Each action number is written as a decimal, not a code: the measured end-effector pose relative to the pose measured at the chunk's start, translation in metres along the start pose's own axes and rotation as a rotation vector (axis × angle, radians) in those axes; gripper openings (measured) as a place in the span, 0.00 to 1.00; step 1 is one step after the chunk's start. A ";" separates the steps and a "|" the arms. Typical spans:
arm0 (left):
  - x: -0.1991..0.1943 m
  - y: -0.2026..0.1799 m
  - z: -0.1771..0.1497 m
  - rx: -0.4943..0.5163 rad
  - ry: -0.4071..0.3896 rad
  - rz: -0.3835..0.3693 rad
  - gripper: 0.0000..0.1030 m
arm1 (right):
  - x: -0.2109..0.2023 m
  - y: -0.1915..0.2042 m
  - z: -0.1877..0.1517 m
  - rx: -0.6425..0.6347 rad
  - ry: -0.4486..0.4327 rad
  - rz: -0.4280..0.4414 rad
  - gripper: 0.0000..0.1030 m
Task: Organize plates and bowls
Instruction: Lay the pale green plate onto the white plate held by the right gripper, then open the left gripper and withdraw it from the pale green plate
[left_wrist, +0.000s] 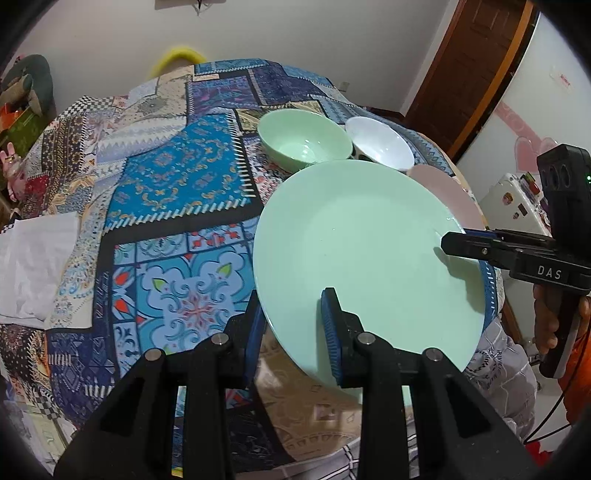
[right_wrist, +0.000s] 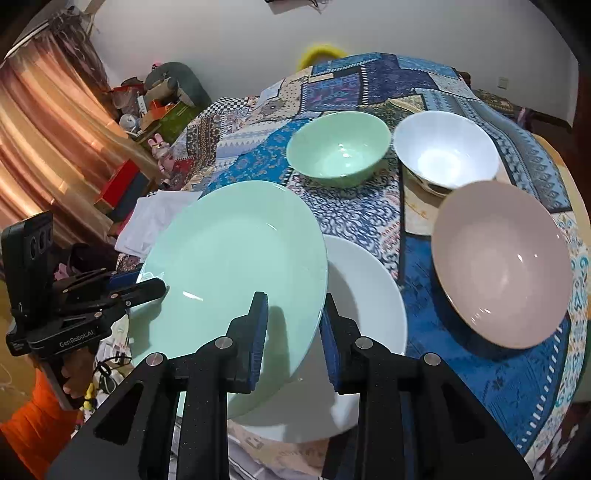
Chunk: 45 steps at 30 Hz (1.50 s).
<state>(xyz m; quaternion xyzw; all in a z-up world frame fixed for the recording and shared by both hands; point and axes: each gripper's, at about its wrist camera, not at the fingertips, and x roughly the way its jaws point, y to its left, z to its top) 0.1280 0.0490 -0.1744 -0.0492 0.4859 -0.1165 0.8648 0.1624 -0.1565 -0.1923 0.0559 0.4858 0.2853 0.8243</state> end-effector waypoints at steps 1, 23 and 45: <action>0.002 -0.002 -0.001 -0.003 0.006 -0.006 0.29 | -0.001 -0.002 -0.002 0.002 -0.001 -0.001 0.26; 0.055 -0.023 -0.008 0.000 0.108 0.009 0.28 | 0.008 -0.044 -0.037 0.111 0.010 0.047 0.26; 0.061 -0.026 -0.006 0.058 0.093 0.094 0.28 | 0.015 -0.044 -0.037 0.086 0.027 0.048 0.25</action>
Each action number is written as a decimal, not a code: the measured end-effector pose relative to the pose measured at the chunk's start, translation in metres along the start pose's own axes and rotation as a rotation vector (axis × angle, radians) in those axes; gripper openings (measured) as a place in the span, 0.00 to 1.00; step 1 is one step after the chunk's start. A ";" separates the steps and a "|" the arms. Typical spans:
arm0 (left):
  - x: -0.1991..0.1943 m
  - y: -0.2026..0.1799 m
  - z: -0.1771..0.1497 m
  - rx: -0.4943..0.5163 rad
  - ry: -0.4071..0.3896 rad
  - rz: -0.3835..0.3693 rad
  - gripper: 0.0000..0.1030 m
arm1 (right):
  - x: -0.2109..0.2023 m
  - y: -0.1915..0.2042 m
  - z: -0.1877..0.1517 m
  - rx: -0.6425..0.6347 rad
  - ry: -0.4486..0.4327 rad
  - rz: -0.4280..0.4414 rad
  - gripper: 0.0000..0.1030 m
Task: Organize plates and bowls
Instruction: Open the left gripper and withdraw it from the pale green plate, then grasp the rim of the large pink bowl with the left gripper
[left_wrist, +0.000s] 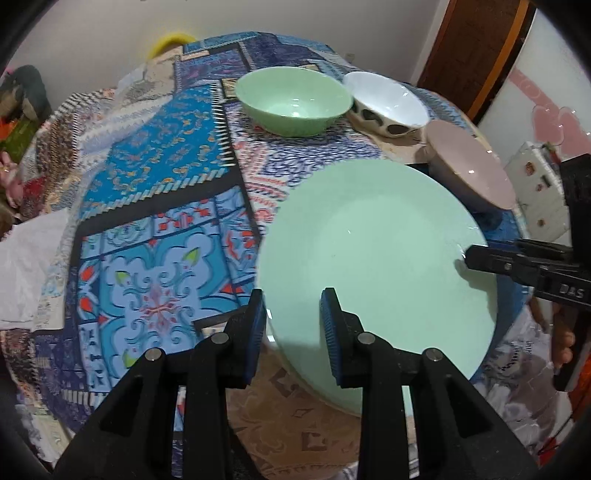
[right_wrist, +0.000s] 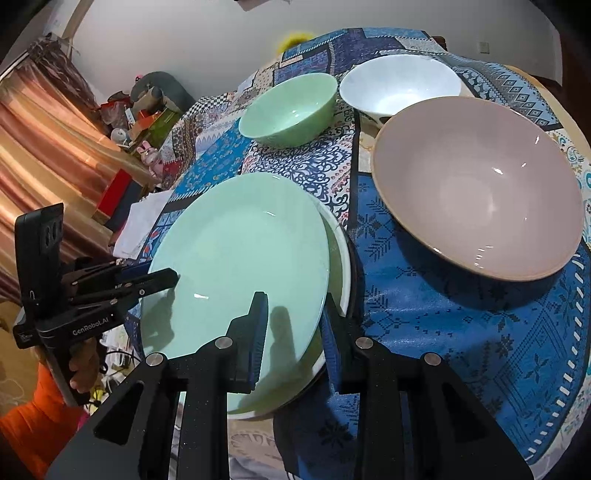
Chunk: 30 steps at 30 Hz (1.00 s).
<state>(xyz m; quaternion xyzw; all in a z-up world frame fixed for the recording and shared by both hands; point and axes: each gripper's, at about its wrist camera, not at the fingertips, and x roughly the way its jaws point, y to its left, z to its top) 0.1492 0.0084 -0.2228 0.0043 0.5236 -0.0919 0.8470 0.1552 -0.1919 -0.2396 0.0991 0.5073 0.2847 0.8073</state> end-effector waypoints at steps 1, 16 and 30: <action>0.001 0.001 -0.001 0.000 0.006 -0.011 0.30 | 0.001 0.001 0.001 -0.004 -0.001 -0.003 0.25; 0.000 0.001 -0.002 0.002 0.001 -0.012 0.31 | -0.004 0.000 0.003 -0.007 -0.011 -0.017 0.25; -0.040 -0.016 0.024 0.012 -0.144 0.022 0.53 | -0.066 -0.020 0.005 0.004 -0.210 -0.150 0.27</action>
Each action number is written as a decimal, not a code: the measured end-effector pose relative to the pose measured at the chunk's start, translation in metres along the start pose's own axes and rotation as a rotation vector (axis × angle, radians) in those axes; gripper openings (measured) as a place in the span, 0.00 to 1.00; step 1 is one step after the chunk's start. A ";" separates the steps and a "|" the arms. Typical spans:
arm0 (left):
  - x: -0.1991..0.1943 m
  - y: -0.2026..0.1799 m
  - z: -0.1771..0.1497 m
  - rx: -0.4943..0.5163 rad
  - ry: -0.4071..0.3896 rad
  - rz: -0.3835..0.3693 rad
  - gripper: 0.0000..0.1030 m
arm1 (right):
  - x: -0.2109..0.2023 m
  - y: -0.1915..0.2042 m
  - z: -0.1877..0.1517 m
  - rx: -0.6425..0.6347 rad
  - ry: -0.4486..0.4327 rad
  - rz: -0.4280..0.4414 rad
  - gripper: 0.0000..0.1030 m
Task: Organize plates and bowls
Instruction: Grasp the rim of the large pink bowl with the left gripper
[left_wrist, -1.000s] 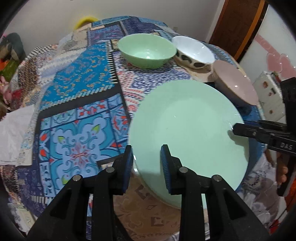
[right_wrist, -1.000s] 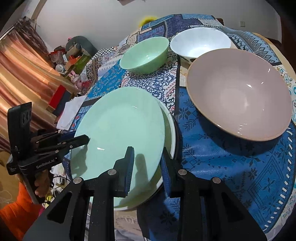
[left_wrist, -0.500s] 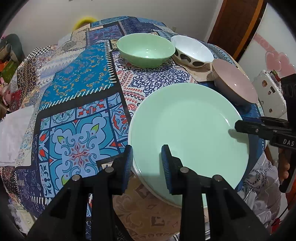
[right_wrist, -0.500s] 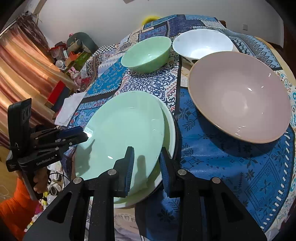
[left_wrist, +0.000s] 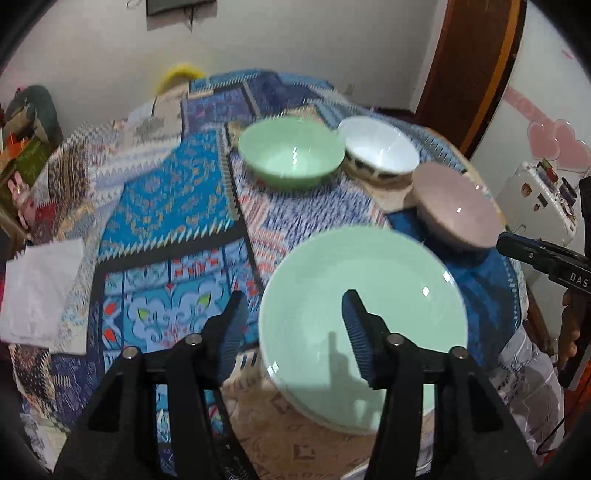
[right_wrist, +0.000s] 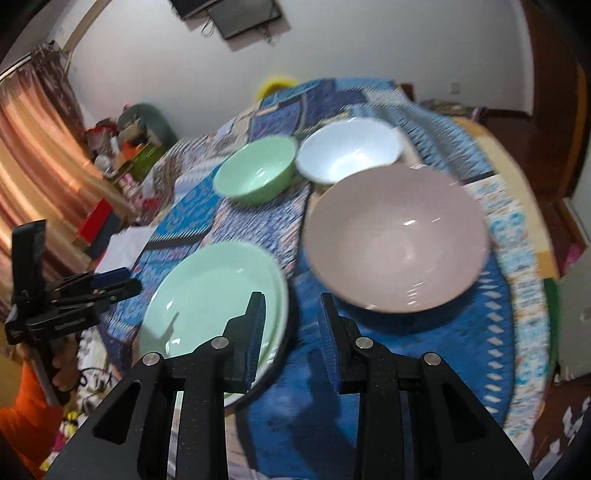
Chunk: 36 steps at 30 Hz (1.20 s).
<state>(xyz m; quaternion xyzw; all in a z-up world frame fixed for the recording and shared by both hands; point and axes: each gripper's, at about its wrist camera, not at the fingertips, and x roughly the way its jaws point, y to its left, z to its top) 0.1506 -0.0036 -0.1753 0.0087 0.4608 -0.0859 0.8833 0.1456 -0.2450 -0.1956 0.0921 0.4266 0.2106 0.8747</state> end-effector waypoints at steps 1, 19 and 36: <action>-0.002 -0.005 0.005 0.009 -0.015 0.005 0.55 | -0.004 -0.004 0.002 0.005 -0.016 -0.018 0.27; 0.057 -0.098 0.085 0.113 0.019 -0.127 0.69 | -0.020 -0.062 0.025 0.039 -0.106 -0.219 0.51; 0.151 -0.132 0.098 0.145 0.202 -0.174 0.45 | 0.028 -0.097 0.025 0.092 -0.013 -0.213 0.51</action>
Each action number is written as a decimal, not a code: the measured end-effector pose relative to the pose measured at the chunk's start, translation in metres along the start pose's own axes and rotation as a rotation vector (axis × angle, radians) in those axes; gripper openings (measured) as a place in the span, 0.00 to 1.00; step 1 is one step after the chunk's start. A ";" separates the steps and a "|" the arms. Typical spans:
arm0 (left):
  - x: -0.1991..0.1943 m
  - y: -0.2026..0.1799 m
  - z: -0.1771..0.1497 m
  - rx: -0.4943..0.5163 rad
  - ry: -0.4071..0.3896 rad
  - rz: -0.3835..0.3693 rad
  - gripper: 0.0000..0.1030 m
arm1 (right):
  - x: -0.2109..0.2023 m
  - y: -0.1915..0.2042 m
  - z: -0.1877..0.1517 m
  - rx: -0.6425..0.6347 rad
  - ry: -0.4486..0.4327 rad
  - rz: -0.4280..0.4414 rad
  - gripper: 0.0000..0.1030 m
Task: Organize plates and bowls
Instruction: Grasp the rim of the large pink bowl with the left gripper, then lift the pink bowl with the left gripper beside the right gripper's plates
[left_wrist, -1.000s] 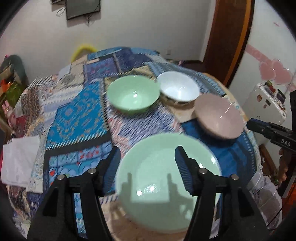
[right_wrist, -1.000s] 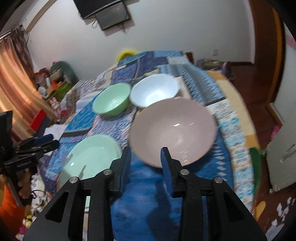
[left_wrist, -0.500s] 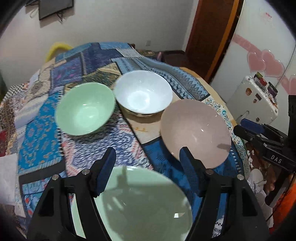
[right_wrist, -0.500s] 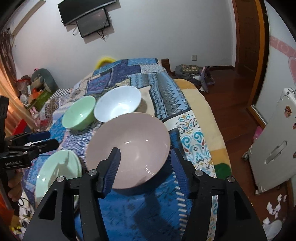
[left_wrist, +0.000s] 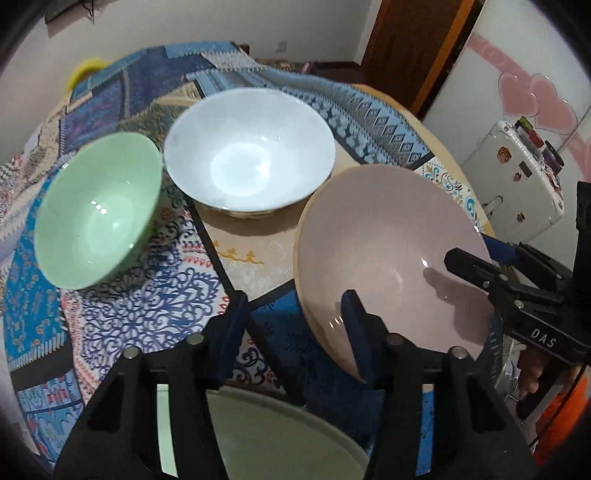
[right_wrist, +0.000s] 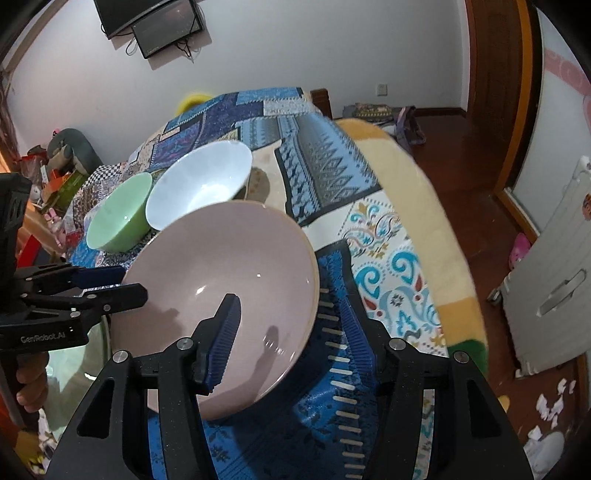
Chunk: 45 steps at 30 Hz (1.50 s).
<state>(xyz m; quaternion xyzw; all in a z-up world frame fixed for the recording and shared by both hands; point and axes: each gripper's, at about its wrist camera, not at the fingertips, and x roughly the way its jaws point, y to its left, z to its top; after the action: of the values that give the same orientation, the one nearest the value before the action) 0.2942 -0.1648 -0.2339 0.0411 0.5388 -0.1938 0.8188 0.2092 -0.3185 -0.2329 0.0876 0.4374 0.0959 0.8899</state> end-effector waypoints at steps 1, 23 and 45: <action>0.003 0.000 0.000 0.001 0.010 -0.008 0.42 | 0.001 -0.001 -0.001 0.010 0.002 0.010 0.51; 0.014 -0.017 0.000 0.028 0.048 -0.047 0.19 | 0.005 -0.007 -0.009 0.107 0.042 0.107 0.19; -0.056 -0.004 -0.028 -0.009 -0.090 -0.031 0.19 | -0.023 0.039 0.001 0.054 -0.028 0.125 0.19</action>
<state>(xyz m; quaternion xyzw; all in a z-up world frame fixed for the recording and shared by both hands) 0.2497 -0.1454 -0.1950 0.0205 0.5028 -0.2057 0.8393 0.1923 -0.2867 -0.2055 0.1400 0.4211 0.1385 0.8854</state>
